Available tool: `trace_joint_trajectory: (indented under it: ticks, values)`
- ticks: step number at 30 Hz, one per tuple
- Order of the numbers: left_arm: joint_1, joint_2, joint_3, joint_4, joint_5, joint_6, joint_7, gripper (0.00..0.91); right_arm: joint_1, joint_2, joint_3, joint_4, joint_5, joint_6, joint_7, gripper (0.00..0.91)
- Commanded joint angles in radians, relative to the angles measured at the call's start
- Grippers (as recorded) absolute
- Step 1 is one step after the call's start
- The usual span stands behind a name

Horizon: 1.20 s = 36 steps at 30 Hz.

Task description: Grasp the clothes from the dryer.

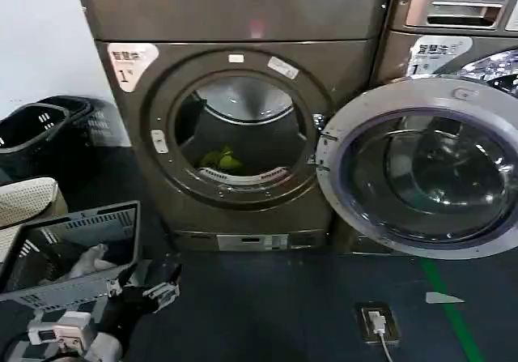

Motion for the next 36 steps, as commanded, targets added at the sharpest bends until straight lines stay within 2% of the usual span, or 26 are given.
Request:
trace_joint_trajectory:
  ticks: [1,15,22,36]
  values:
    - [0.006,-0.008,0.011,-0.004,0.009,0.049,0.001,0.907,0.001,0.001,-0.001,0.001,0.003,0.002,-0.001,0.907]
    - [0.007,0.0,0.008,-0.007,0.008,0.049,0.003,0.907,-0.002,0.006,0.0,0.008,0.012,0.005,-0.003,0.907]
    - [0.008,0.003,0.016,-0.005,0.009,0.049,0.003,0.907,-0.009,0.01,0.0,0.007,0.027,0.039,-0.01,0.907]
    - [-0.017,0.023,0.027,0.013,0.011,0.049,0.009,0.907,-0.01,0.011,0.006,0.006,0.044,0.052,-0.013,0.907]
